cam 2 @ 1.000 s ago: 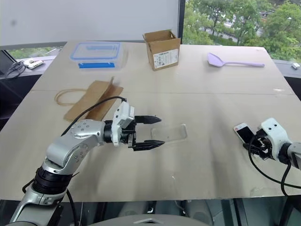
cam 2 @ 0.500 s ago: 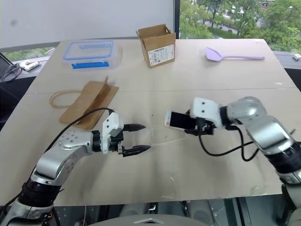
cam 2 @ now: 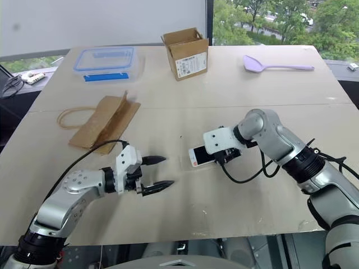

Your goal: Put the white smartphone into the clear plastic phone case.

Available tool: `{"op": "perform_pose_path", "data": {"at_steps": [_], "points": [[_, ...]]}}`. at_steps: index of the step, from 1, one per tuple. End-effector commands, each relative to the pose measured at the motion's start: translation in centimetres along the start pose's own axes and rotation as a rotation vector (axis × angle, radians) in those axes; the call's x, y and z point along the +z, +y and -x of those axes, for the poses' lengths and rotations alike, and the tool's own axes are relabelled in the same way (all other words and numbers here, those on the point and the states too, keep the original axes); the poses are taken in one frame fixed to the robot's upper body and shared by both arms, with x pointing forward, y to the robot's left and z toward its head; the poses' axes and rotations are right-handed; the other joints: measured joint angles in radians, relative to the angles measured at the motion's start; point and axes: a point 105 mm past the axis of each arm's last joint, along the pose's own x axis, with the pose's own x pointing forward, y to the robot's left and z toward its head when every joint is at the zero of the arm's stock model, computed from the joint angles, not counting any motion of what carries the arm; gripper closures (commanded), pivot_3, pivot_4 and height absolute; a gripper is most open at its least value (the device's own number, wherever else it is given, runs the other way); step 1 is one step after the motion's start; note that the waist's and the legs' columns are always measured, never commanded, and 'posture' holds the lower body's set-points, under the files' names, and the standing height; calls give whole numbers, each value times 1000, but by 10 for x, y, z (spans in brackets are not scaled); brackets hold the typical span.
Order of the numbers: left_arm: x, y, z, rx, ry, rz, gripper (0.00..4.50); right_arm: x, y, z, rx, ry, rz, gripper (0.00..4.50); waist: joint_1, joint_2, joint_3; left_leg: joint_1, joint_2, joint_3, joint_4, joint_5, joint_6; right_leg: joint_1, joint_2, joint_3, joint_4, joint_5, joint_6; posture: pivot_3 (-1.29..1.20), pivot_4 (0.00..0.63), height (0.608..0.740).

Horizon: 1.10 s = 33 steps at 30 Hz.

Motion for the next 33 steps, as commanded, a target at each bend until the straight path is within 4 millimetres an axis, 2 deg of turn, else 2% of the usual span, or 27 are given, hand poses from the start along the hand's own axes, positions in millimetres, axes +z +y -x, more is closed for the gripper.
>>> {"op": "perform_pose_path", "data": {"at_steps": [1, 16, 18, 20, 24, 27, 29, 30, 32, 33], "points": [[7, 3, -3, 5, -28, -40, 0, 3, 8, -6, 45, 17, 16, 1714, 1, 0, 0, 0, 0, 0, 0, 0, 0, 0, 0, 0, 0, 0, 0, 0, 150, 740], [1, 9, -9, 6, -28, -67, 0, 12, 15, -3, 73, 8, -60, 1714, 0, 0, 0, 0, 0, -1, 0, 0, 0, 0, -1, -1, 0, 0, 0, 0, 150, 740], [1, 9, -9, 5, -30, -68, 0, 13, 15, -2, 74, -1, -69, 705, 1, 0, 0, 0, 0, -1, 0, 0, 0, 0, -1, -1, 0, 0, 0, 0, 150, 740], [1, 9, -10, 2, -31, -70, 0, 14, 12, 0, 48, -9, -70, 46, 1, 0, 0, -1, 0, -1, 0, 0, 0, 0, -1, -2, 0, 0, 0, 0, 150, 740], [0, 9, -11, 2, -35, -73, 0, 22, 11, 12, 29, -60, -88, 46, 0, 0, 0, -1, 0, -1, 0, 0, 0, 0, -1, -2, 0, 0, 0, 0, 150, 740], [1, 9, -11, 1, -47, -66, 0, 38, -1, 28, -55, -178, -187, 46, 0, 0, 0, -1, 0, -2, 0, 0, 0, 0, -1, -2, 0, 0, 0, 0, 150, 740], [0, 8, -10, -2, -49, -64, 0, 44, -3, 32, -78, -224, -222, 46, -3, 0, 0, -1, 0, -2, 0, 0, 0, 0, -1, -2, 0, 0, 0, 0, 150, 740], [0, 8, -10, -4, -49, -65, 0, 47, -3, 33, -88, -251, -249, 575, -3, 0, 0, -1, 0, -2, 0, 0, 0, 0, -1, -2, 1, 0, 0, 0, 150, 740], [0, 7, -9, -13, -48, -65, 0, 52, -4, 34, -99, -294, -279, 1287, -2, 0, 0, -1, 0, -3, 0, 0, 0, 0, -1, -2, 1, 0, 0, 0, 150, 740], [0, 7, -9, -15, -50, -65, 0, 55, -6, 33, -116, -315, -296, 1831, -2, 0, 0, -1, 0, -3, 0, 0, 0, 0, -1, -3, 1, 0, 0, 0, 150, 740]]}}
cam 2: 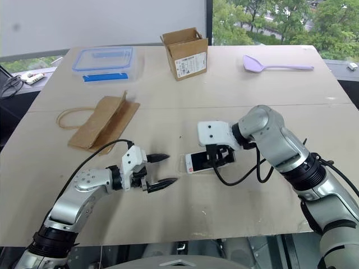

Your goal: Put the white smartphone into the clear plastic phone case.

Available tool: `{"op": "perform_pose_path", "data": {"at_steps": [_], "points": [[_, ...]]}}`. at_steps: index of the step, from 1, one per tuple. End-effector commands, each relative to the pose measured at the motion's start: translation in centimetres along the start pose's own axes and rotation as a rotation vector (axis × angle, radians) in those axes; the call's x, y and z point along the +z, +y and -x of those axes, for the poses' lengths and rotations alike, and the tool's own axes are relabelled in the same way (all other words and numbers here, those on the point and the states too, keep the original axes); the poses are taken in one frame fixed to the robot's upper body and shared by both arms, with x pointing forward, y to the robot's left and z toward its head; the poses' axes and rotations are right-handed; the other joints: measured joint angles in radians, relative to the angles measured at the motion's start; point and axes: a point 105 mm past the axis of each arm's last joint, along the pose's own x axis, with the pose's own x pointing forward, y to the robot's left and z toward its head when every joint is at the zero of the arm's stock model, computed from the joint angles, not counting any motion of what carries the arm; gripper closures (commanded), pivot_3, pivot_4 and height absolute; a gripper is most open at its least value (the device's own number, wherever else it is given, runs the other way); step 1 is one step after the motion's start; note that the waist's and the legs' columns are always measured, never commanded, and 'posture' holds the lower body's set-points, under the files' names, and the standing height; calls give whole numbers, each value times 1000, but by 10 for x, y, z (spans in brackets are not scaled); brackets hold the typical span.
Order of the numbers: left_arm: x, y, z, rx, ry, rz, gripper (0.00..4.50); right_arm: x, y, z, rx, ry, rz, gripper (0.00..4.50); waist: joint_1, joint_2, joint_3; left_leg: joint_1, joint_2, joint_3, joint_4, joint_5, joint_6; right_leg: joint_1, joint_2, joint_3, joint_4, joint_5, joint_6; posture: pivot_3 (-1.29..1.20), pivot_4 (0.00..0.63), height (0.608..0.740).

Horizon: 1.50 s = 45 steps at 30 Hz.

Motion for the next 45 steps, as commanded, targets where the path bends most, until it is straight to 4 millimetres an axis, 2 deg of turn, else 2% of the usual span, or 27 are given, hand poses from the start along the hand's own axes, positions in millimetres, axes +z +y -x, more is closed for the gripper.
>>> {"op": "perform_pose_path", "data": {"at_steps": [1, 2, 3, 5, 6, 10, 11, 17, 20, 23, 28, 31, 34, 37, 40, 45], "points": [[7, -1, 2, -10, -31, -22, 0, 15, -4, 1, -55, -96, -51, 2194, 0, 0, 0, 0, 0, 0, 0, 0, 0, 0, 0, 0, 0, 0, 0, 0, 150, 740], [7, -1, 2, -9, -37, -18, 523, 17, -4, -3, -62, -109, -65, 2784, 0, 0, 0, 0, 0, 0, 0, 0, 0, 0, 0, 0, 0, 0, 0, 0, 150, 740], [8, -1, 3, -15, -39, -15, 776, 18, -4, -8, -69, -118, -82, 3174, -1, 0, 0, 0, 0, 0, 0, 0, 0, 0, -1, 0, 0, 0, 0, 0, 150, 740], [9, -2, 3, -26, -40, -14, 1626, 15, -4, -20, -81, -117, -112, 4063, -1, 0, 0, 0, 0, 0, 0, 0, 0, 0, -1, 0, 0, 0, 0, 0, 150, 740], [9, -3, 4, -26, -42, -13, 2194, 12, -3, -25, -84, -108, -114, 4500, -1, 0, 0, 0, 0, 0, 0, 0, 0, 0, -1, 0, 0, 0, 0, 0, 150, 740], [9, -3, 5, -23, -42, -10, 4120, 0, -3, -39, -114, -68, -124, 4500, 1, 0, 0, 0, -1, 0, 0, 0, 0, 0, -1, 0, 0, 0, 0, 0, 150, 740], [8, -2, 6, -22, -40, -10, 4387, -2, -4, -40, -122, -61, -124, 4500, 1, 0, 0, 0, -1, 0, 0, 0, 0, 0, -1, 0, 0, 0, 0, 0, 150, 740], [7, -2, 5, -18, -33, -11, 4387, -25, 2, -53, -118, 56, -99, 4500, -1, 0, 0, 0, -1, 0, 0, 0, 0, 0, 0, -1, 0, 0, 0, 0, 150, 740], [6, -3, 6, -16, -31, -10, 4387, -17, 13, -52, -57, 10, -131, 4500, 0, 0, -1, 1, -1, 0, 0, 0, 0, 1, 0, -1, 0, 0, 0, 0, 150, 740], [6, -4, 7, -15, -30, -10, 4387, 2, -11, -33, -172, -89, -197, 4500, -1, 0, 0, 1, -1, -1, 0, 0, 0, 1, 0, -1, 0, 0, 0, 0, 150, 740], [5, -6, 6, -17, -29, -7, 4387, 5, -36, -10, -298, -78, -167, 4500, 0, 0, 0, 1, -1, -1, 0, 0, 0, 1, 0, -1, 1, 0, 0, 0, 150, 740], [6, -9, 4, -22, -32, -7, 4387, -16, -46, -1, -332, 48, -81, 4500, 2, 0, 0, 0, -1, -1, 0, 0, 0, 1, 0, -1, 0, 0, 0, 0, 150, 740], [7, -10, 4, -23, -33, -9, 4387, -41, -35, -3, -253, 143, -66, 4500, 1, 0, 0, 0, -2, -1, 0, 0, 0, 1, -1, -2, 0, 0, 0, 0, 150, 740], [7, -9, 3, -22, -34, -10, 4387, -54, -18, -4, -147, 196, -51, 4500, -1, 0, 0, 0, -2, -1, 0, 0, 0, 1, -1, -1, 0, 0, 0, 0, 150, 740], [6, -11, 3, -19, -32, -8, 4387, -48, -9, -2, -99, 165, -58, 4500, -4, 1, 0, 0, -1, -1, 0, 0, 0, 1, 0, -1, 0, 0, 0, 0, 150, 740], [4, -14, 4, -16, -30, -5, 4387, -46, -7, 0, -103, 158, -50, 4500, -1, 1, 0, 0, -1, -1, 0, 0, 0, 1, 0, -1, 0, 0, 0, 0, 150, 740]]}}
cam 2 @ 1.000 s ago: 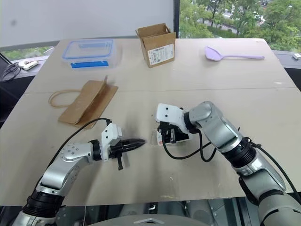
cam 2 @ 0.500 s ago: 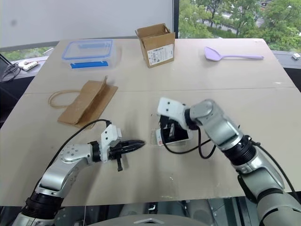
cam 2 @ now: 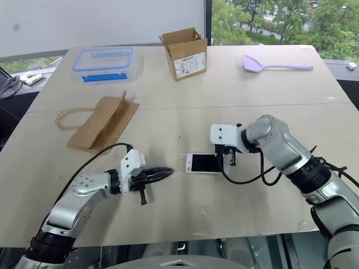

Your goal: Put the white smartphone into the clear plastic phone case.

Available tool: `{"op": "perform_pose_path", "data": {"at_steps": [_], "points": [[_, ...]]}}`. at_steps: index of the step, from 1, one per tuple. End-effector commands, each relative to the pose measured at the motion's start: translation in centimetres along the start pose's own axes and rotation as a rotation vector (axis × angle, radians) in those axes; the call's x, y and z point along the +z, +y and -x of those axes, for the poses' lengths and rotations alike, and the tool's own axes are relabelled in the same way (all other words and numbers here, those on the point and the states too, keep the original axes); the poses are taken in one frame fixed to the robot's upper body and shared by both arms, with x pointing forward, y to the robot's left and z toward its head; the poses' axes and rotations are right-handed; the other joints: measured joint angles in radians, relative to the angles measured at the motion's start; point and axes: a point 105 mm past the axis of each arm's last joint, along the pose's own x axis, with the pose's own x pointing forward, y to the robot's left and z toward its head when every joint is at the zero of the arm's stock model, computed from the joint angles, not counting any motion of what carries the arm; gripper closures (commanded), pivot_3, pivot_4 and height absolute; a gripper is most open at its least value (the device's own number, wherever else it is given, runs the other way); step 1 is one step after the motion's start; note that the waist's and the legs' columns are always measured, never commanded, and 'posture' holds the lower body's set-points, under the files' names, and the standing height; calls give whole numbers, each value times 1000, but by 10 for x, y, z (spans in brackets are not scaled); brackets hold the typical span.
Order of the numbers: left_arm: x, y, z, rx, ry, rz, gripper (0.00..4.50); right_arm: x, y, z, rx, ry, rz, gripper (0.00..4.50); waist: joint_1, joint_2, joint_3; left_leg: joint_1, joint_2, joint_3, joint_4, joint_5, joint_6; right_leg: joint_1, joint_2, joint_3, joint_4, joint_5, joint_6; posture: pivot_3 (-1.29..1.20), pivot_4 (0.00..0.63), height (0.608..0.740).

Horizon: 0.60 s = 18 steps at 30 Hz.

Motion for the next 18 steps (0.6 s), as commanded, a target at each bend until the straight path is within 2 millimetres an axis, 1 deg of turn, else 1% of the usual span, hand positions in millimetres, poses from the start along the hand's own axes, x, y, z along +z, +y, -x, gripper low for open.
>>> {"op": "perform_pose_path", "data": {"at_steps": [1, 5, 8, 10, 12, 13, 14, 18], "points": [[11, -5, 0, -8, -30, -45, 4387, 7, -5, 10, -42, -21, 31, 4500, 2, 0, 0, 0, 0, 0, 0, 0, 0, 0, 0, 0, 0, 0, 0, 0, 150, 740], [11, -6, 0, -8, -29, -47, 4387, 9, -3, 13, -38, -38, 26, 4500, 6, 0, 0, 0, -1, 0, 0, 0, 0, 0, -1, 0, 0, 0, 0, 0, 150, 740], [11, -7, 0, -8, -30, -48, 4387, 14, -12, 15, -109, -64, 55, 4500, 4, 0, 0, 0, -1, 0, 0, 0, 0, 0, -1, 0, 0, 0, 0, 0, 150, 740], [11, -8, -1, -9, -30, -49, 4387, 29, -17, 20, -129, -131, 38, 4500, 0, 0, 0, 0, 0, 0, 0, 0, 0, 0, -1, 0, 0, 0, 0, 0, 150, 740], [12, -9, -2, -11, -30, -49, 4387, 47, -11, 23, -77, -219, -5, 4500, 0, 0, 0, 0, 0, 0, 0, 0, 0, 0, -1, 0, 0, 0, 0, 0, 150, 740], [13, -9, -3, -12, -31, -49, 4387, 52, -6, 22, -48, -242, -17, 4500, 1, 0, 0, 0, 0, 0, 0, 0, 0, 0, -1, 0, 0, 0, 0, 0, 150, 740], [13, -10, -3, -12, -32, -49, 4387, 54, -3, 20, -32, -250, -24, 4500, 1, 0, 0, 0, 0, -1, 0, 0, 0, 0, -1, 0, 0, 0, 0, 0, 150, 740], [16, -10, -4, -10, -45, -46, 4387, 42, 3, -8, -29, -208, -66, 4500, 3, 0, 0, 0, 0, -1, 0, 0, 0, 1, -1, -1, 0, 0, 0, 0, 150, 740]]}}
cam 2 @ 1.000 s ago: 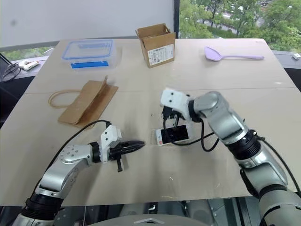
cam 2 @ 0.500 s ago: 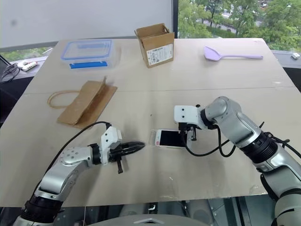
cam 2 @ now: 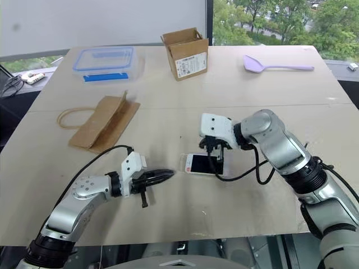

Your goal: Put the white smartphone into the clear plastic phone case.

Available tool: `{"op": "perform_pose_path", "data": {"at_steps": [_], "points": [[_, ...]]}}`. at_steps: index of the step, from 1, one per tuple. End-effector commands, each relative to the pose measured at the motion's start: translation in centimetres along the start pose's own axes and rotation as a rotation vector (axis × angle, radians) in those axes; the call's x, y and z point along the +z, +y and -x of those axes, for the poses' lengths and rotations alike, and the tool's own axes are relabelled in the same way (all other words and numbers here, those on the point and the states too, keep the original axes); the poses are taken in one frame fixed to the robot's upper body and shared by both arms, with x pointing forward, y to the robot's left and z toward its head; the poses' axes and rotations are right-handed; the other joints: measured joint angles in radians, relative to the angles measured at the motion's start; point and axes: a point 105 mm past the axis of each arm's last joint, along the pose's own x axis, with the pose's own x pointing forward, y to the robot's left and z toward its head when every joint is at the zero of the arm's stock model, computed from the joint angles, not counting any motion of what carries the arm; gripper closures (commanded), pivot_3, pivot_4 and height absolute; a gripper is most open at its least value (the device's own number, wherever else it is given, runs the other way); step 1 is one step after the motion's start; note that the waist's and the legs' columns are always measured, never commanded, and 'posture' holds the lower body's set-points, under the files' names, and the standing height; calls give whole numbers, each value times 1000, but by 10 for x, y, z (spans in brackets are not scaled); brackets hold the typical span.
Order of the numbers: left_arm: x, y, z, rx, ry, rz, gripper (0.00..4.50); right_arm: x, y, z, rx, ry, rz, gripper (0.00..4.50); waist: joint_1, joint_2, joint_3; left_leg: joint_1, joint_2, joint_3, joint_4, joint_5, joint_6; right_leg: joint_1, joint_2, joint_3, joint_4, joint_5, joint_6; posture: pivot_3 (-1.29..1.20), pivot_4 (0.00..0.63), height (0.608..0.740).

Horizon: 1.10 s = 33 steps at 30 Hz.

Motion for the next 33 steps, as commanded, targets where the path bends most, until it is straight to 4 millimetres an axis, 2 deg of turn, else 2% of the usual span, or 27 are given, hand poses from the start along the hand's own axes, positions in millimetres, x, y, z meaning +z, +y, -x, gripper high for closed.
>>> {"op": "perform_pose_path", "data": {"at_steps": [1, 9, 15, 17, 19, 23, 26, 30, 33], "points": [[12, -5, -2, -14, -38, -32, 4387, -9, 4, -12, -10, 24, -16, 4500, 3, 0, 0, 0, 0, 0, 0, 0, 0, 0, 0, 0, 0, 0, 0, 0, 150, 740], [17, -4, -1, 0, -45, -32, 4387, -42, 30, -33, 71, 148, -35, 4500, 0, 0, -1, 1, -1, 0, 0, 0, 0, 0, -1, -1, 0, 0, 0, 0, 150, 740], [19, -1, -1, 9, -42, -28, 4387, -57, 36, -48, 74, 220, -7, 4500, 0, 0, -3, 5, -1, 0, 0, 0, 0, 4, 0, -1, 1, 0, 0, 0, 150, 740], [19, -2, -1, 9, -39, -28, 4387, -59, 36, -52, 62, 225, -4, 4500, 0, 0, -4, 11, -1, 0, -2, 0, 0, 9, 0, 0, 0, 0, 0, 0, 150, 740], [17, -3, -2, 10, -35, -26, 4387, -52, 33, -51, 42, 178, 3, 4500, -1, 0, -4, 19, -1, 1, -3, 0, 0, 16, 0, 0, -1, -1, -1, 0, 150, 740], [5, -3, 1, 21, -18, -16, 4387, -8, 14, -24, -43, -48, -61, 4500, -1, 1, -4, 20, -1, 0, -3, 0, 0, 17, 0, 0, -2, -1, -1, 0, 150, 740], [4, 2, 5, 28, -15, -9, 4387, 14, 12, 0, -62, -148, -87, 4500, 1, 2, -3, 15, -1, 0, -3, 0, 0, 13, -1, 1, -1, 0, 0, 0, 150, 740], [5, 12, 8, 13, -2, -15, 4387, 11, 16, 23, -113, -119, -91, 4500, 6, 2, -3, 13, -1, -1, -4, 0, 0, 11, -2, -1, -2, 0, 0, 0, 150, 740], [6, 16, 3, -1, 5, -26, 4387, -8, 19, 37, -174, -26, -100, 4500, 7, 2, -3, 12, -2, -1, -4, 0, 0, 11, -3, -1, -2, -1, 0, 0, 150, 740]]}}
